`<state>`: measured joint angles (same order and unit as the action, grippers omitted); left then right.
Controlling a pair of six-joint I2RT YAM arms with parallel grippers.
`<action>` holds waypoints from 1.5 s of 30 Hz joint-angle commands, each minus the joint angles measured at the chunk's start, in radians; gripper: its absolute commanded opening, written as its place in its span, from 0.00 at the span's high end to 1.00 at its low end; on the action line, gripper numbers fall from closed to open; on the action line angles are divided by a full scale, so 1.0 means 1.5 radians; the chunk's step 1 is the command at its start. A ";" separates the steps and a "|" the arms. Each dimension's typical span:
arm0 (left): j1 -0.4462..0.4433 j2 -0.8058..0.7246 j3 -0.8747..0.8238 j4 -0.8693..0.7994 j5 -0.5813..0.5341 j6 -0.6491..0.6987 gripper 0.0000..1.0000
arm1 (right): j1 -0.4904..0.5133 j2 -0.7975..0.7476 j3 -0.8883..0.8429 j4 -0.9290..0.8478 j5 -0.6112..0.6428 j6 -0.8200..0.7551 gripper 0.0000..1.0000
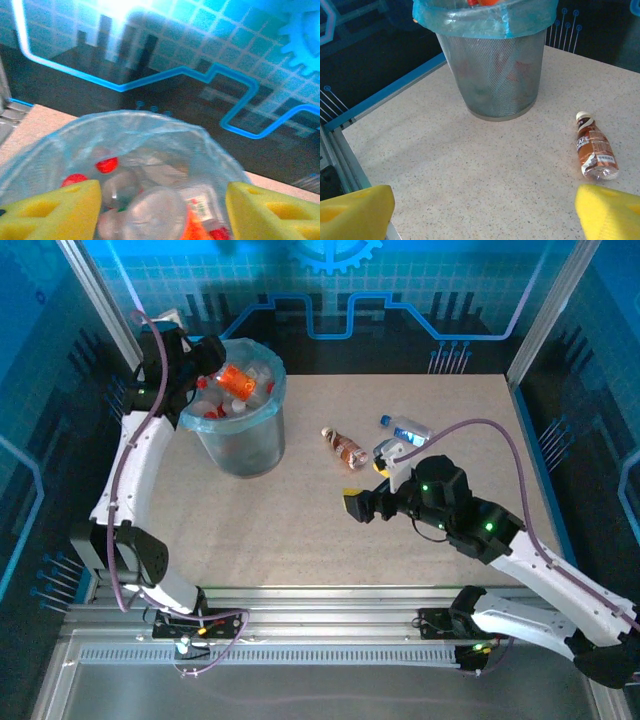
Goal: Put the plastic bottles in the bin
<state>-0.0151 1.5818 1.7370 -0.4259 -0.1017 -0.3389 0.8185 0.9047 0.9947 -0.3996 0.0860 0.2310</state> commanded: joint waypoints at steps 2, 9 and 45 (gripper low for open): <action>-0.010 0.055 0.056 -0.062 0.054 0.017 0.47 | 0.002 0.011 0.029 0.010 -0.021 -0.004 0.06; -0.022 0.110 0.091 -0.113 0.128 -0.007 0.46 | 0.008 0.006 0.024 -0.009 -0.013 -0.004 0.07; -0.085 -0.126 -0.068 0.002 0.104 0.082 0.11 | -0.098 0.302 0.221 -0.192 0.047 0.051 0.03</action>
<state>-0.1249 1.4586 1.7020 -0.4965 0.0090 -0.2878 0.7052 1.2694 1.2499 -0.5938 0.2012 0.3035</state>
